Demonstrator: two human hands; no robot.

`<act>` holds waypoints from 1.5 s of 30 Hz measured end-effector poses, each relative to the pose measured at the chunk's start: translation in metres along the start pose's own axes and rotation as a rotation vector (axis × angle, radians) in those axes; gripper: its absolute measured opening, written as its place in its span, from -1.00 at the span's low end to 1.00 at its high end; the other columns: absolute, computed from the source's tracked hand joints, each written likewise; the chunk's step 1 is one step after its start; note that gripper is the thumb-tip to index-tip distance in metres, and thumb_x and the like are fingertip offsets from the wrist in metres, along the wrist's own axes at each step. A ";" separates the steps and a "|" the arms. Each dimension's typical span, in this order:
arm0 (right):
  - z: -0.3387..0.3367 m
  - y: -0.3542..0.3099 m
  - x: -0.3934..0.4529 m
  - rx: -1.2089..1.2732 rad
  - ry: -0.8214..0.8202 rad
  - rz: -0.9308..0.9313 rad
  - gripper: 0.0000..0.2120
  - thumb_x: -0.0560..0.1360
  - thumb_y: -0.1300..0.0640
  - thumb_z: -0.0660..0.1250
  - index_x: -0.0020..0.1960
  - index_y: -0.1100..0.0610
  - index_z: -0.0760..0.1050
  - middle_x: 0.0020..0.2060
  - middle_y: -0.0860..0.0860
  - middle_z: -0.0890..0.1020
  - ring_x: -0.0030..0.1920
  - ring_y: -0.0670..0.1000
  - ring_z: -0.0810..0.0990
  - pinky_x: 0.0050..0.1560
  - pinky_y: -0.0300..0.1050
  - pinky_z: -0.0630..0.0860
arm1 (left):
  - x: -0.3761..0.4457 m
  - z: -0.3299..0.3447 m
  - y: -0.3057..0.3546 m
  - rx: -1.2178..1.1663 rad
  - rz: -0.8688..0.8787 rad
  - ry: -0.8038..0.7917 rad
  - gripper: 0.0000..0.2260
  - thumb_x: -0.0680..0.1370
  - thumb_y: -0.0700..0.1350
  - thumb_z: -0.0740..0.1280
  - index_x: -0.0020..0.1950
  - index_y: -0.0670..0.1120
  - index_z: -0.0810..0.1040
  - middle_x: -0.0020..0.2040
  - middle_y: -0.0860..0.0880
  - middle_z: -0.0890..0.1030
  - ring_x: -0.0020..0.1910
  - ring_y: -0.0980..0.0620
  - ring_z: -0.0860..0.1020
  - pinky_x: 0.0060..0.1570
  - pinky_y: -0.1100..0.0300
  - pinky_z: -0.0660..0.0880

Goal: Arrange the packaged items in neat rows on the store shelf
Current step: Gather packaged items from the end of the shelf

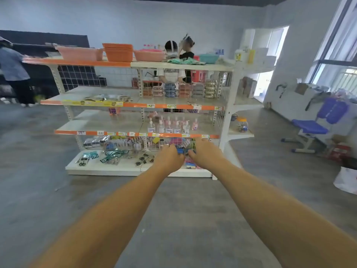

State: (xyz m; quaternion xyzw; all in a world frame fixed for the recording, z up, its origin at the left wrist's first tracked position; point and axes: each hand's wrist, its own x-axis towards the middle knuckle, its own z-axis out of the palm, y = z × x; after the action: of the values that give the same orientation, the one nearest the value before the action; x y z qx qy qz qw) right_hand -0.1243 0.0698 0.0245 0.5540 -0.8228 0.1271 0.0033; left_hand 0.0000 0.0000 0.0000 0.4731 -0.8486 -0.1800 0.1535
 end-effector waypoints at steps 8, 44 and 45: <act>0.039 0.007 0.074 -0.005 -0.042 0.018 -0.53 0.58 -0.06 0.21 0.38 0.17 0.27 0.39 0.15 0.35 0.24 0.25 0.46 0.07 0.12 0.52 | 0.071 0.022 -0.026 0.010 -0.020 -0.022 -0.66 0.57 0.05 0.24 0.20 -0.17 0.40 0.19 -0.18 0.44 0.06 -0.17 0.50 -0.01 -0.01 0.48; 0.110 0.166 0.566 -0.016 -0.075 0.015 -0.50 0.58 -0.08 0.22 0.43 0.10 0.25 0.34 0.13 0.39 0.26 0.22 0.43 0.01 0.05 0.44 | 0.581 0.115 -0.004 0.024 -0.038 -0.002 -0.63 0.56 0.00 0.22 0.28 -0.18 0.38 0.26 -0.16 0.42 0.11 -0.16 0.50 0.06 -0.04 0.50; 0.111 0.163 0.586 -0.015 -0.082 0.025 -0.51 0.58 -0.08 0.21 0.43 0.10 0.25 0.34 0.13 0.40 0.26 0.22 0.43 0.01 0.05 0.44 | 0.601 0.113 -0.010 0.033 -0.034 -0.005 -0.63 0.56 0.00 0.22 0.28 -0.19 0.38 0.27 -0.16 0.42 0.12 -0.17 0.49 0.06 -0.02 0.49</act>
State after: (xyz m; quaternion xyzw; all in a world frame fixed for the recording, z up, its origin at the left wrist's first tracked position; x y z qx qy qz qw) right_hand -0.4840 -0.4297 -0.0310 0.5482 -0.8301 0.0983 -0.0278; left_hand -0.3452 -0.5024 -0.0508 0.4894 -0.8437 -0.1700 0.1405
